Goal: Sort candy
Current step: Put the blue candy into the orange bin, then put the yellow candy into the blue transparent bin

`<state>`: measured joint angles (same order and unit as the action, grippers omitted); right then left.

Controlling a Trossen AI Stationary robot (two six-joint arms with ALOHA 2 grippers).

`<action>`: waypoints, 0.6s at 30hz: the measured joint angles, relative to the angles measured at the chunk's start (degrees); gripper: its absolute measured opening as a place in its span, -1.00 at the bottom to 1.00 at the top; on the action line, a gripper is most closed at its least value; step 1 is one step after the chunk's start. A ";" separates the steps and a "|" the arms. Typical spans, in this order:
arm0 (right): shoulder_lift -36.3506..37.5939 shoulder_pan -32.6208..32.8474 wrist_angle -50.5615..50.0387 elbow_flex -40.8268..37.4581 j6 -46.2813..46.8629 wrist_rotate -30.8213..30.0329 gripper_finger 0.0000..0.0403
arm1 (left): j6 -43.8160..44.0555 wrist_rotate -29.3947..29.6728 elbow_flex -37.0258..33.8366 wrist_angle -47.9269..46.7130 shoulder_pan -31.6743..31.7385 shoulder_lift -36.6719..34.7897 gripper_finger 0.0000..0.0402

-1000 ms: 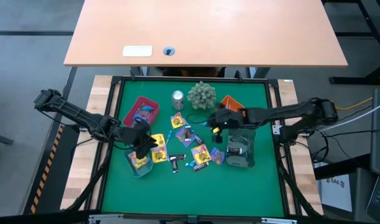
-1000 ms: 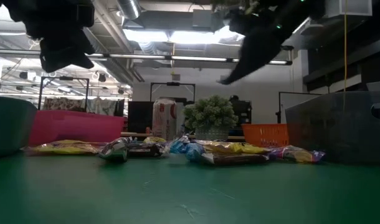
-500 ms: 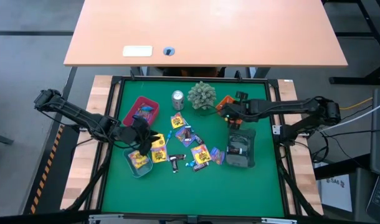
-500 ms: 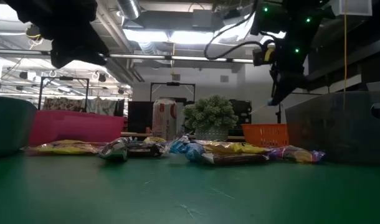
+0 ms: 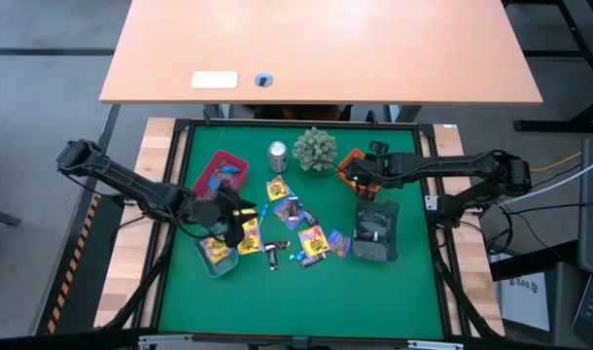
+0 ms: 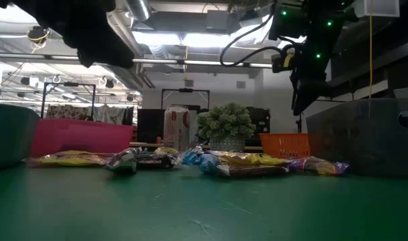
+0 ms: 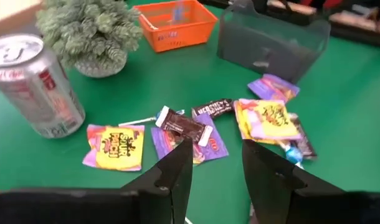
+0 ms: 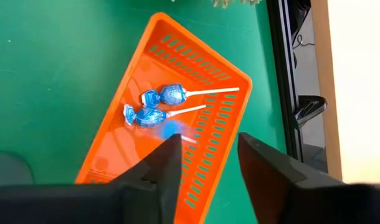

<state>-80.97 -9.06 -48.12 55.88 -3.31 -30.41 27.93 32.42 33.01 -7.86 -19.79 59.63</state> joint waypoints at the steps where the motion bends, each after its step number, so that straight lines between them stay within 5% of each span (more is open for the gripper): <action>1: 0.00 0.00 0.03 0.00 0.00 0.00 -0.15 | -0.46 -0.04 0.00 0.07 0.00 0.52 -0.37; 8: 0.00 0.02 0.24 0.00 0.02 0.60 0.05 | -0.60 -6.22 -0.04 -0.08 0.00 3.56 -0.37; 18: -0.02 0.02 1.52 0.00 0.02 5.99 0.07 | 1.47 -11.50 -0.04 3.19 0.92 10.70 -0.37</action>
<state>-80.99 -9.04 -46.59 55.88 -3.29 -24.43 29.41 20.92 32.97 -4.67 -18.87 70.34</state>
